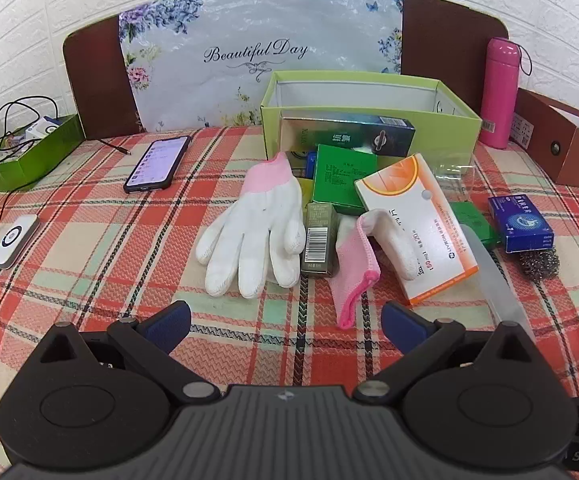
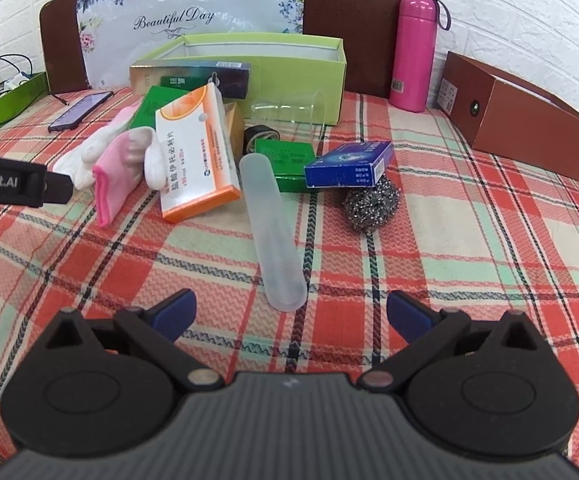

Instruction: Organize objects

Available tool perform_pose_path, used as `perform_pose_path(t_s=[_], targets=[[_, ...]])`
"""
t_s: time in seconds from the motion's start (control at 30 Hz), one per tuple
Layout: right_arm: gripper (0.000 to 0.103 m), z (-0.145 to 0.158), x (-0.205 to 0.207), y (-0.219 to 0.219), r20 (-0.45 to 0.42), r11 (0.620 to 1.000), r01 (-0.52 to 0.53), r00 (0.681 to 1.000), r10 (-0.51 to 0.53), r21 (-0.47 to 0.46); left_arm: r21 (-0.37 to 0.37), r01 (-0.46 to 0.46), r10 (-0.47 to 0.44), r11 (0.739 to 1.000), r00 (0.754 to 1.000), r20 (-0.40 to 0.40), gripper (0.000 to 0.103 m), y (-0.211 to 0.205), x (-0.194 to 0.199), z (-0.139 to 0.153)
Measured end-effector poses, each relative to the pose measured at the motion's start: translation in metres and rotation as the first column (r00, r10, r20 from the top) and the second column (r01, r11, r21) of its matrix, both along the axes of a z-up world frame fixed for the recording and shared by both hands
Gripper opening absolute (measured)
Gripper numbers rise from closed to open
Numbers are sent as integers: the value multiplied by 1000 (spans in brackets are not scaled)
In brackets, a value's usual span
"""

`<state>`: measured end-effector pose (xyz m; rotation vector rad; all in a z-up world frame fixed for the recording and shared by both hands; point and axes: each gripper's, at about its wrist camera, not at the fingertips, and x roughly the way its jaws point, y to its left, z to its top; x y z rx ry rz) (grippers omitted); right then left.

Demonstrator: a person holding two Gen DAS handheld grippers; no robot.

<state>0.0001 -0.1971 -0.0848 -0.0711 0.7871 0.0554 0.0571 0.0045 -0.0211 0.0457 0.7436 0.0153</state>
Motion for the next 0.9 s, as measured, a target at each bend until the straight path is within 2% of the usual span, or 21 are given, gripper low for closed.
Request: perform_pose_path(t_s=[0.13,0.3,0.4,0.53,0.67,0.77,0.8,0.83,0.87,0.9], targets=[[103,-7,7,-1,-10,1000,-13,1000,14,16,1,1,-1,1000,1000,-22,103,1,7,-5],[103,-13,11,0,18,998,-51,999,51,25,-81,32,-33,996,999,-6,103,11,9,-2],[103,-13,12,4,56,995,-91,994,89,27,-95,45,-43,994,999,18,103,19,13,4],[99,-14,18,10,91,991,-134,987,133,12,-63,35,-32,997,998,51,103,35,37,9],[91,-18,31,9,83,993,-118,990,117,17,-93,57,-54,994,998,37,103,48,77,0],[84,-22,39,11,71,992,-126,990,124,22,-125,40,-41,991,999,-6,103,55,109,-19],[76,-24,41,11,60,992,-125,991,123,25,-131,28,-33,991,999,-29,103,58,119,-26],[61,-26,43,11,44,991,-126,991,124,37,-136,19,-27,991,998,-54,103,62,127,-35],[53,-27,43,10,32,990,-127,992,125,56,-156,14,-25,988,997,-70,103,66,131,-42],[39,-26,40,9,43,988,-133,991,130,77,-226,21,-35,974,998,-58,99,74,131,-47]])
